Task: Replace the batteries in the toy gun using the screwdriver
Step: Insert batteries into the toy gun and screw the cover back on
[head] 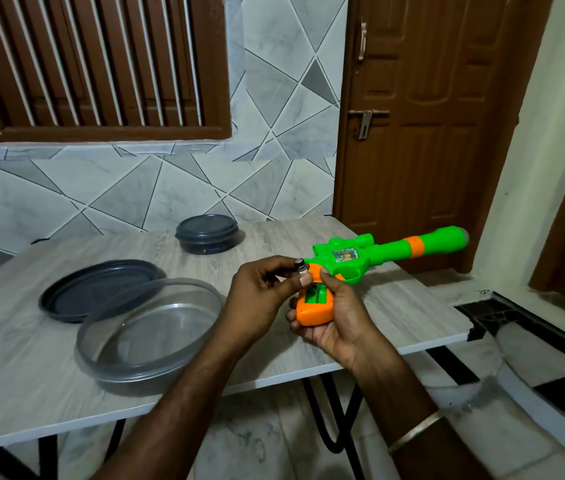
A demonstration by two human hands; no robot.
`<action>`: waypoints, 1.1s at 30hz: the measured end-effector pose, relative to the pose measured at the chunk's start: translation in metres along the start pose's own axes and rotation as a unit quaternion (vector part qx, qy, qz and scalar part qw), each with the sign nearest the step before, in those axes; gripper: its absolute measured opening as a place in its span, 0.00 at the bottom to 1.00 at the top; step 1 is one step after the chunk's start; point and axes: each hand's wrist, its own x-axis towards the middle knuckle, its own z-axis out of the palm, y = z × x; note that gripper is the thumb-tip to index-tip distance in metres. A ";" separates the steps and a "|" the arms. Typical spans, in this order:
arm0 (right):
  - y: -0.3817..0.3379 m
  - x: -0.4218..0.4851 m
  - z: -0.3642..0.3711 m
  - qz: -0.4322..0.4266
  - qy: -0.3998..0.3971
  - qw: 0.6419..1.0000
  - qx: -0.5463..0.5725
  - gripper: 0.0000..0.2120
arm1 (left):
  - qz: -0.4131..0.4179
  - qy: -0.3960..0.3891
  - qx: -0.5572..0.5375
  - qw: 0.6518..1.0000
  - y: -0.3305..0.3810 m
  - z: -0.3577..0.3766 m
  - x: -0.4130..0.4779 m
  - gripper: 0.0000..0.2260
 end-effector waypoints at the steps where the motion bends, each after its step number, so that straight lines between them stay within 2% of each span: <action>1: 0.000 0.000 0.000 0.000 -0.003 1.000 -0.001 0.19 | 0.011 0.000 -0.002 1.000 -0.001 0.001 -0.001 0.12; 5: 0.000 0.002 -0.001 0.000 -0.004 1.000 0.000 0.19 | 0.066 0.004 0.072 0.995 -0.003 0.003 -0.006 0.14; 11: 0.002 0.005 -0.004 -0.002 0.006 1.000 0.005 0.23 | 0.124 0.025 0.165 0.978 -0.002 0.004 -0.013 0.09; 16: 0.000 0.004 -0.006 -0.010 0.024 1.000 0.004 0.21 | 0.188 0.004 0.259 0.947 -0.002 0.002 -0.019 0.08; 20: -0.001 0.002 -0.004 -0.007 0.025 0.999 -0.029 0.22 | 0.212 -0.015 0.287 0.934 0.000 0.000 -0.016 0.10; 27: -0.003 -0.001 -0.004 0.000 0.024 0.999 -0.028 0.23 | 0.246 -0.105 0.313 0.911 0.011 -0.006 -0.009 0.10; 33: 0.000 -0.002 -0.008 0.003 0.015 0.999 -0.042 0.25 | 0.224 -0.133 0.308 0.915 0.011 -0.006 -0.007 0.09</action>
